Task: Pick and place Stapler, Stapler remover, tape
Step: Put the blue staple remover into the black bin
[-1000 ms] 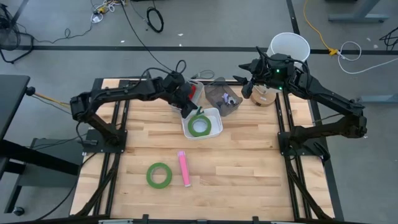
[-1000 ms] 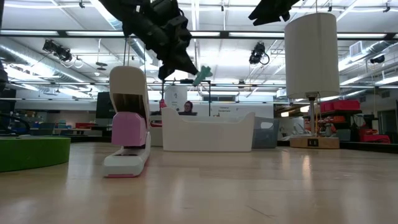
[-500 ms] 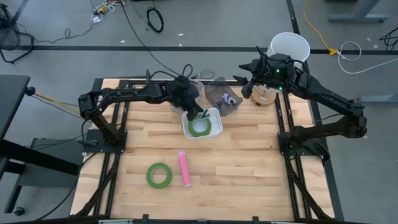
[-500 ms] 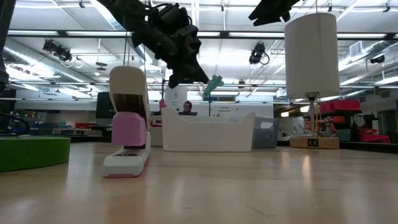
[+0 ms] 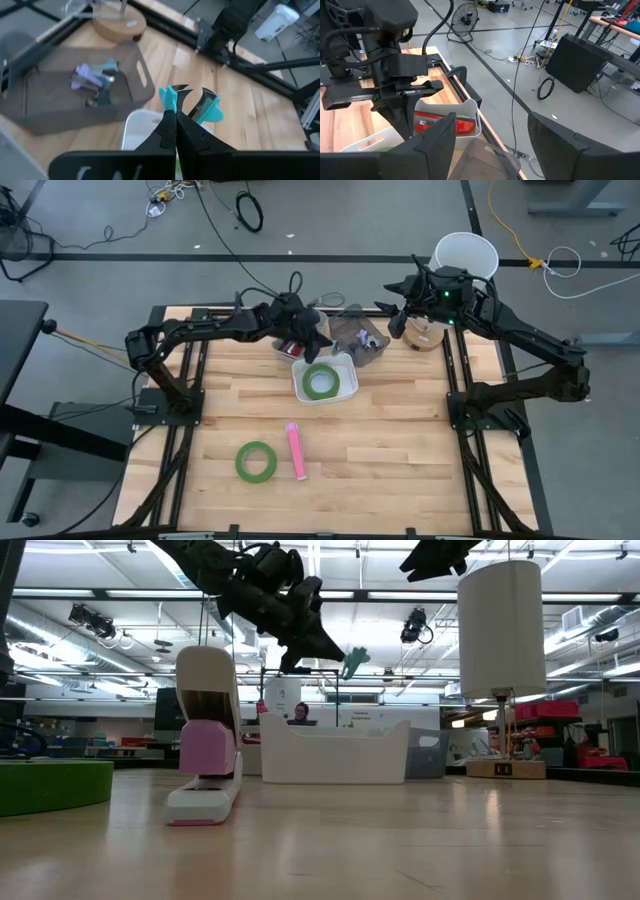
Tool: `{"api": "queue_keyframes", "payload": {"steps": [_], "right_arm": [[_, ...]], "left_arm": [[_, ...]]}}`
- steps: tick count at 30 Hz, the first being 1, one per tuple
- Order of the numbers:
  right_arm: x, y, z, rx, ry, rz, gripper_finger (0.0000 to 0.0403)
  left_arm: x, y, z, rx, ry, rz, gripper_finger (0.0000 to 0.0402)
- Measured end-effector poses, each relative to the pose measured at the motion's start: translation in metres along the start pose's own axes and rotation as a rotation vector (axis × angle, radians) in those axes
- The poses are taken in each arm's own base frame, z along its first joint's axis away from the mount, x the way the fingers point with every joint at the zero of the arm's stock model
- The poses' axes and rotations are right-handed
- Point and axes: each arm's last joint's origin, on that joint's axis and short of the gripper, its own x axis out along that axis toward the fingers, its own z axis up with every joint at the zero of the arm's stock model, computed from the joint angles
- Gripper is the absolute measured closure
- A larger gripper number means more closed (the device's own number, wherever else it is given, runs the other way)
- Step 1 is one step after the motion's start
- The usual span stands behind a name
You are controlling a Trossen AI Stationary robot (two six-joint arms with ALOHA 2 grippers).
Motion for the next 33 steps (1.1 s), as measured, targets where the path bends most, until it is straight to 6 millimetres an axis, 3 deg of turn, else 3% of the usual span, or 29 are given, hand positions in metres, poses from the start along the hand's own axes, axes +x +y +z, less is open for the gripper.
{"api": "queue_keyframes", "payload": {"steps": [8, 21, 33], "right_arm": [[0.0, 0.0, 0.0, 0.006, 0.0, 0.0, 0.0158], [0.0, 0.0, 0.0, 0.011, 0.004, 0.002, 0.0158], [0.0, 0.0, -0.001, 0.016, 0.01, 0.002, 0.0158]], "left_arm": [[0.001, 0.006, 0.011, 0.054, -0.121, 0.041, 0.0402], [0.019, 0.043, 0.009, 0.054, -0.204, 0.121, 0.0402], [0.025, 0.064, 0.014, 0.104, -0.327, 0.189, 0.0402]]}}
